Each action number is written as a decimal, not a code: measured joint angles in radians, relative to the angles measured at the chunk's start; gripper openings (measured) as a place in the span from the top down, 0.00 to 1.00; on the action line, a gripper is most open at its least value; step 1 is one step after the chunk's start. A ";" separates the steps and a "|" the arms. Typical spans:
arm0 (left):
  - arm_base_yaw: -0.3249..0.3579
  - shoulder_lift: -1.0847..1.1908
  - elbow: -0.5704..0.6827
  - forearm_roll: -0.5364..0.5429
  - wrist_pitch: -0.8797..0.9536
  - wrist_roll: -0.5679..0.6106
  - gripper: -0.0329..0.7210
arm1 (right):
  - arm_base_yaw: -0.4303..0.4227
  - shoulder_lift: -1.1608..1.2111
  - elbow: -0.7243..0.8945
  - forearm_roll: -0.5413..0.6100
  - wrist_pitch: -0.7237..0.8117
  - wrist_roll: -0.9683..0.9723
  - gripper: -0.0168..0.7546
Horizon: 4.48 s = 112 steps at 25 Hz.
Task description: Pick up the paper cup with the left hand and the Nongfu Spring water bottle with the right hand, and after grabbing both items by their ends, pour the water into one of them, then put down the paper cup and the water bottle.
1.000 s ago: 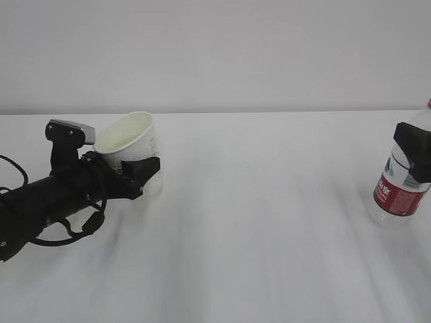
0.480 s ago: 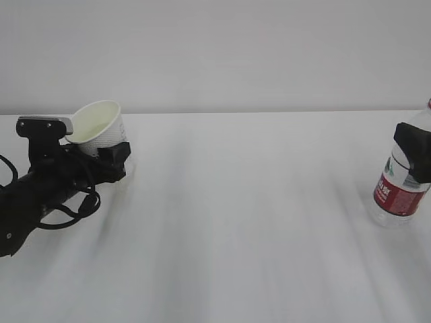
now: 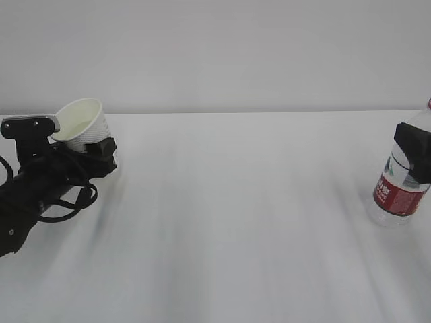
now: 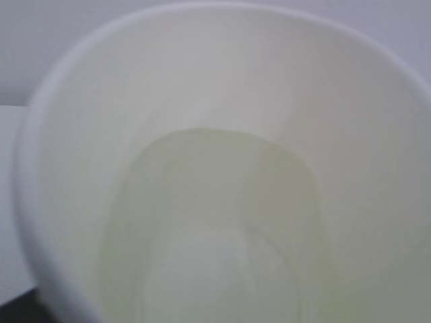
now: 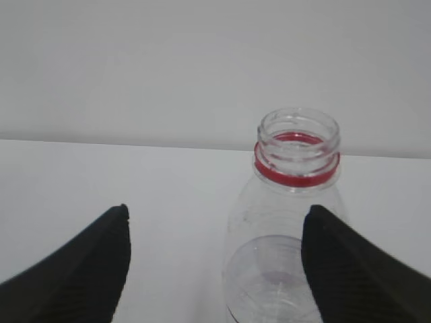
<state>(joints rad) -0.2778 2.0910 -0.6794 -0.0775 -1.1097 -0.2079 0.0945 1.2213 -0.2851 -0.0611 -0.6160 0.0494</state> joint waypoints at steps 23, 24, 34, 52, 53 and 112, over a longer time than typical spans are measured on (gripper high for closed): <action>0.000 0.057 0.029 0.020 -0.029 0.002 0.32 | 0.000 0.000 0.000 0.000 0.000 -0.001 0.21; 0.000 0.057 0.031 0.020 -0.032 0.002 0.33 | 0.000 0.000 0.000 0.000 0.000 -0.001 0.21; 0.000 0.057 0.033 0.020 -0.034 0.002 0.27 | 0.000 0.000 0.000 0.000 0.000 -0.001 0.21; 0.000 0.057 0.033 0.028 -0.035 -0.089 0.07 | 0.000 0.000 0.000 0.000 0.000 -0.001 0.21; 0.000 0.057 0.033 0.028 -0.035 -0.091 0.07 | 0.000 0.000 0.000 0.000 0.000 -0.001 0.21; 0.000 -0.011 0.168 0.109 -0.038 -0.096 0.04 | 0.000 0.000 0.000 -0.002 0.000 -0.001 0.21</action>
<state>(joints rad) -0.2778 2.0802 -0.5115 0.0314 -1.1479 -0.3037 0.0945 1.2213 -0.2851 -0.0627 -0.6160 0.0488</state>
